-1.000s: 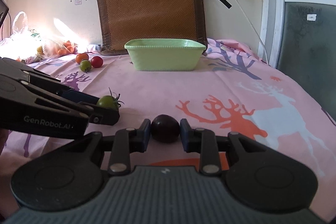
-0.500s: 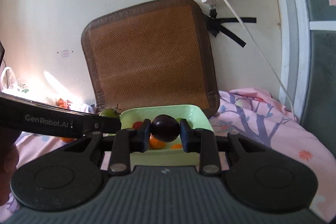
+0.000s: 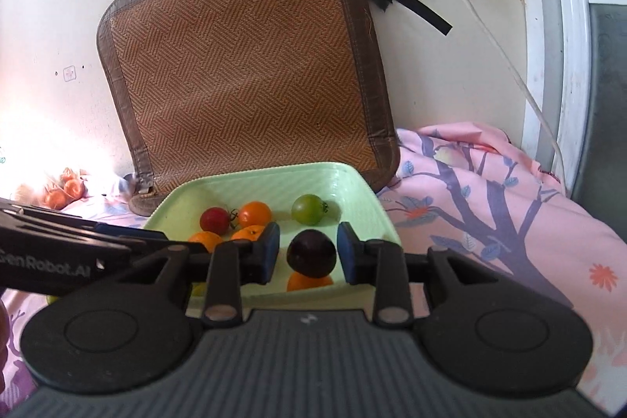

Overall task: Organize fruits
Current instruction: 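Carry both tomatoes over the green tray and release them from both tools, then grasp a dark tomato with the left tool while the right tool grasps a green tomato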

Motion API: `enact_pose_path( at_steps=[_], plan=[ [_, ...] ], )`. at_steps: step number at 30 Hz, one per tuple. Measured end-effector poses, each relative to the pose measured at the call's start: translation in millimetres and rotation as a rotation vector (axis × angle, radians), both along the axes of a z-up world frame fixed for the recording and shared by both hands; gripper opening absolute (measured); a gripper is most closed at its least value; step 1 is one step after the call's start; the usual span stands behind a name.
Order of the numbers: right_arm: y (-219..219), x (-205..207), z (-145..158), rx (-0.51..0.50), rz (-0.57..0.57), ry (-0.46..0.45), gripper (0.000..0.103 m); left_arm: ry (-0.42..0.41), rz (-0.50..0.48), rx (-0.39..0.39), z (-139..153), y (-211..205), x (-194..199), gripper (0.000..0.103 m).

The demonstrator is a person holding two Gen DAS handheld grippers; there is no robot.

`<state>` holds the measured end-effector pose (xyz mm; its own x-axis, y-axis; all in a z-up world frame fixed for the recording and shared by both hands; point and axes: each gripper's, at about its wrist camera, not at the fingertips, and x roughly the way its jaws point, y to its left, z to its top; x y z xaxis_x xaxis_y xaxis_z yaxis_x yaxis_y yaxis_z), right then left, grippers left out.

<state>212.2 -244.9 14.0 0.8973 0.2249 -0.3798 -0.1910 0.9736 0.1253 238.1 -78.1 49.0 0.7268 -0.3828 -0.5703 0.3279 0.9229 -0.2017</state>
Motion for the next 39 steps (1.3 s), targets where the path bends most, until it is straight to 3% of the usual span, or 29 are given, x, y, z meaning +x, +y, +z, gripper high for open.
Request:
enact_pose_path(
  at_steps=[6, 10, 14, 18, 30, 31, 32, 39],
  plan=[
    [14.2, -36.9, 21.9, 0.040, 0.050, -0.063, 0.036, -0.102, 0.085, -0.064, 31.8, 71.1, -44.4, 0.049],
    [37.9, -61.0, 25.6, 0.079, 0.153, -0.047, 0.036, -0.110, 0.214, 0.008, 27.5, 131.3, -69.7, 0.049],
    [76.1, -65.3, 15.3, 0.065, 0.267, 0.019, 0.036, -0.055, 0.255, 0.034, 8.6, 164.2, -84.4, 0.049],
    [105.8, -53.2, 5.5, 0.054, 0.298, 0.081, 0.036, -0.047, 0.245, 0.040, -6.9, 166.8, -92.1, 0.049],
    [162.5, -25.8, -15.2, -0.044, 0.383, 0.238, 0.037, 0.011, 0.237, -0.077, -21.3, 175.8, -73.4, 0.049],
    [164.4, -26.7, -15.6, -0.056, 0.381, 0.232, 0.036, 0.014, 0.231, -0.083, -21.1, 173.9, -71.4, 0.049],
    [165.2, -29.2, -14.6, -0.071, 0.374, 0.227, 0.029, 0.017, 0.219, -0.088, -20.8, 170.7, -68.0, 0.049],
    [131.5, -62.6, -6.3, -0.072, 0.303, 0.149, 0.029, 0.028, 0.130, -0.013, -29.0, 126.0, -48.8, 0.049]
  ],
)
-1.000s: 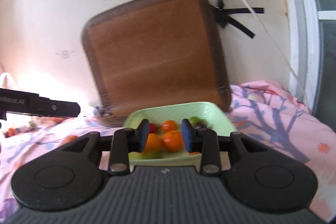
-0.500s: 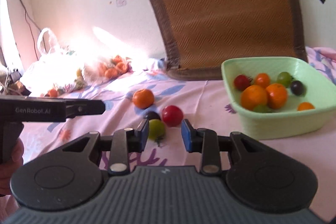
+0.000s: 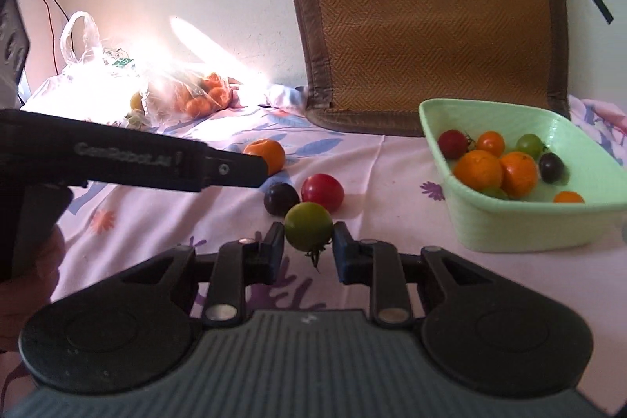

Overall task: Organize fruits
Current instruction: 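Grasp a dark tomato with the left tool while the right tool grasps a green tomato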

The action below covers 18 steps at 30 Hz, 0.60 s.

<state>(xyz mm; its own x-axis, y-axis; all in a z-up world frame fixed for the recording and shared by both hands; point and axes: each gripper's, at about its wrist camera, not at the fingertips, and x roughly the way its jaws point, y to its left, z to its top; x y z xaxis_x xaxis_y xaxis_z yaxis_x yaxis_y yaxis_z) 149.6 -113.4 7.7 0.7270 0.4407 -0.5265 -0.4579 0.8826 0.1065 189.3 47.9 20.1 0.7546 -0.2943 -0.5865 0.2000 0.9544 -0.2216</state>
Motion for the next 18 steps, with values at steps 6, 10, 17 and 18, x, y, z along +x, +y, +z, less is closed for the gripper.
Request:
enact_pose_path(
  at_steps=[6, 10, 17, 18],
  plan=[
    [-22.2, -11.6, -2.2, 0.014, -0.047, -0.003, 0.029, 0.028, 0.004, 0.071, -19.8, -19.9, 11.2, 0.043],
    [-23.2, -11.3, -6.4, 0.027, -0.056, 0.013, 0.029, 0.029, 0.024, 0.079, -18.1, -16.7, 7.0, 0.025],
    [-39.4, -48.7, -2.5, 0.067, -0.067, -0.002, 0.029, 0.000, -0.049, 0.067, -1.6, -25.0, -70.2, 0.025],
    [-43.5, -58.1, -2.7, 0.064, -0.073, -0.008, 0.029, -0.009, -0.066, 0.065, -0.1, -27.9, -83.6, 0.025]
  ],
)
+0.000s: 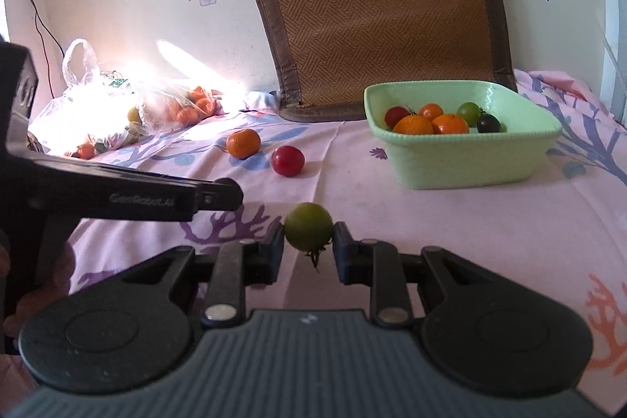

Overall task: Organize fruits
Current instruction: 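Grasp a dark tomato with the left tool while the right tool grasps a green tomato, then hold both tomatoes and move them toward the green tray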

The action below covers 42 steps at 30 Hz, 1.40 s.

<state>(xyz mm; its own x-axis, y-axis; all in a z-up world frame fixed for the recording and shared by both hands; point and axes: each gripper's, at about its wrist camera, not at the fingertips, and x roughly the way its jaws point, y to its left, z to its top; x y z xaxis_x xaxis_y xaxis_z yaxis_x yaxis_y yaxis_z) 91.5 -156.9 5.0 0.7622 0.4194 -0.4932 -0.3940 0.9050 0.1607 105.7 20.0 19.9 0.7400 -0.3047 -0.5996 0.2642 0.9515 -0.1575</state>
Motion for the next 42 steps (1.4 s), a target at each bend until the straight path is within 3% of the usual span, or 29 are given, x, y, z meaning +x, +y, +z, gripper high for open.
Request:
enact_pose_path(
  at_steps=[4, 10, 16, 19, 29, 42],
  plan=[
    [-15.2, -40.0, -2.8, -0.007, -0.014, -0.012, 0.029, -0.028, -0.055, 0.015, -1.7, -16.5, -54.1, 0.025],
    [-20.7, -75.7, -12.7, -0.066, -0.025, -0.026, 0.029, -0.037, -0.065, 0.059, -14.2, -31.7, -88.0, 0.026],
    [-17.6, -85.9, -21.3, -0.077, -0.036, -0.039, 0.030, -0.051, -0.061, 0.082, -21.1, -36.9, -95.7, 0.030],
    [-14.7, -88.5, -21.9, -0.090, -0.043, -0.054, 0.031, -0.056, -0.059, 0.088, -22.6, -38.0, -97.2, 0.044],
    [-14.3, -92.5, -25.0, -0.086, -0.064, -0.070, 0.037, -0.072, -0.034, 0.138, -25.3, -47.6, -99.6, 0.049],
    [-13.4, -94.0, -24.4, -0.084, -0.071, -0.065, 0.042, -0.056, -0.017, 0.122, -24.0, -46.6, -98.8, 0.049]
  ],
)
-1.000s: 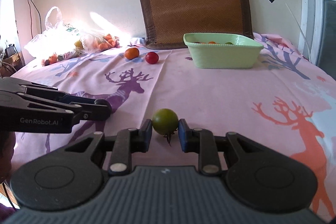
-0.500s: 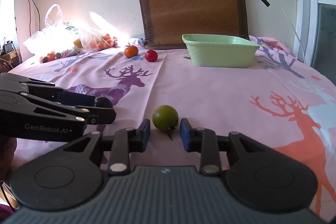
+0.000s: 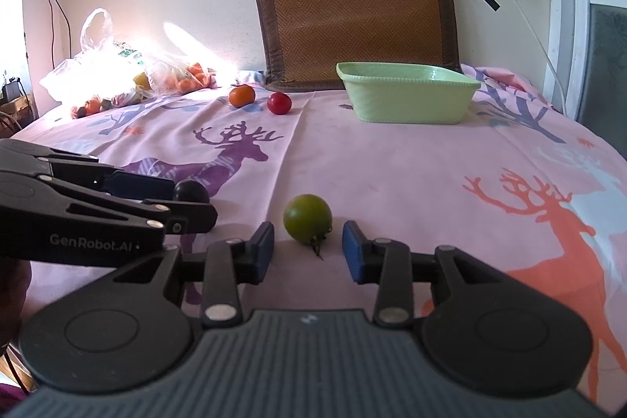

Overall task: Organize fruits
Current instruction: 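Hold both tomatoes and move them toward the green tray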

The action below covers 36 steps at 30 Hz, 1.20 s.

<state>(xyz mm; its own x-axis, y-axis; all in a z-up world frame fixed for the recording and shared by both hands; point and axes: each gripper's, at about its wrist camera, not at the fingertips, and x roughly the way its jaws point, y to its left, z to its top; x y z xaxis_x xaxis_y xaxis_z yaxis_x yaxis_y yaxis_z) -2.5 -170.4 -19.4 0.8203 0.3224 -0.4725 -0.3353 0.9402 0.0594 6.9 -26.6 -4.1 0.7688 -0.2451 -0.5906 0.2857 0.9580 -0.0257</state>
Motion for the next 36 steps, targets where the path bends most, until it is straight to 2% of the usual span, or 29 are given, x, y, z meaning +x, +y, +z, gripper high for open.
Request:
enact_pose_path(
  at_steps=[12, 25, 28, 36],
  plan=[
    [-0.2, -0.5, -0.3, 0.000, 0.001, 0.000, 0.042, -0.007, -0.005, 0.001, -1.2, 0.9, -1.0, 0.049],
    [-1.5, -2.2, -0.3, 0.007, -0.002, -0.007, 0.042, 0.003, -0.013, -0.039, 0.6, 6.7, 2.0, 0.050],
    [-1.4, -1.4, -0.3, 0.010, -0.004, -0.010, 0.042, 0.000, -0.028, -0.026, 0.5, 3.2, 2.3, 0.048],
    [0.3, 2.6, -0.5, 0.014, 0.003, -0.015, 0.042, -0.005, -0.044, -0.005, -1.2, -1.7, 4.5, 0.034]
  ],
)
